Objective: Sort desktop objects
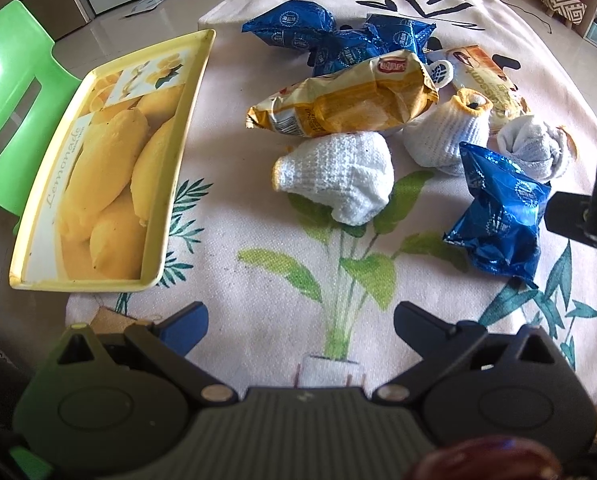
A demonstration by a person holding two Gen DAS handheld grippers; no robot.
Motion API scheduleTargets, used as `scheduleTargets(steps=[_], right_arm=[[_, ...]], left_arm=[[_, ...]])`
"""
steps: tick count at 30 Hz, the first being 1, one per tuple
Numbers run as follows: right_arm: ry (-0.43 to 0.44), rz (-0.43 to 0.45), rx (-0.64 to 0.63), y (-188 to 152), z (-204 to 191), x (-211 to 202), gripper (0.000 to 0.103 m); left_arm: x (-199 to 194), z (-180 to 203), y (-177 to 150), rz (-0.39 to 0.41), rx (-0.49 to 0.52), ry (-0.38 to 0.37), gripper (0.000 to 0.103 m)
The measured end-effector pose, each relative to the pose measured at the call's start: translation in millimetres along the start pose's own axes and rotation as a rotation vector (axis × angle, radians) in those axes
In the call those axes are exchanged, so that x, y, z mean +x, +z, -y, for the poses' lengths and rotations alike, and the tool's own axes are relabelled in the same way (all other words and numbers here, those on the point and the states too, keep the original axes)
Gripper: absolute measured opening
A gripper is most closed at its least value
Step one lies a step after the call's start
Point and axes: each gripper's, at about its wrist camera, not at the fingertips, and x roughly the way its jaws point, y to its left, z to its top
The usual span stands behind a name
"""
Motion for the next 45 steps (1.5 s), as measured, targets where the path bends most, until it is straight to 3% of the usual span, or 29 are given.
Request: scheduleTargets(steps=[17,32,45], right_arm=[[-0.036,0.005,-0.018,-0.5,-2.5,7.8,0.103],[-0.046,-0.026,-0.002,-1.4,0.8,16.8,0.103],[-0.05,-0.054,0.029,0.2,6.4,22.6,0.103]], left_arm=[[36.7,-21.4,14.7,-0.025,-0.038,-0.003,0.102],[52.4,-54.2,22.1,-0.052,-0.155,-0.025,0.102],[54.2,-74.5,20.8,-0.082,-0.266,0.039,0.102]])
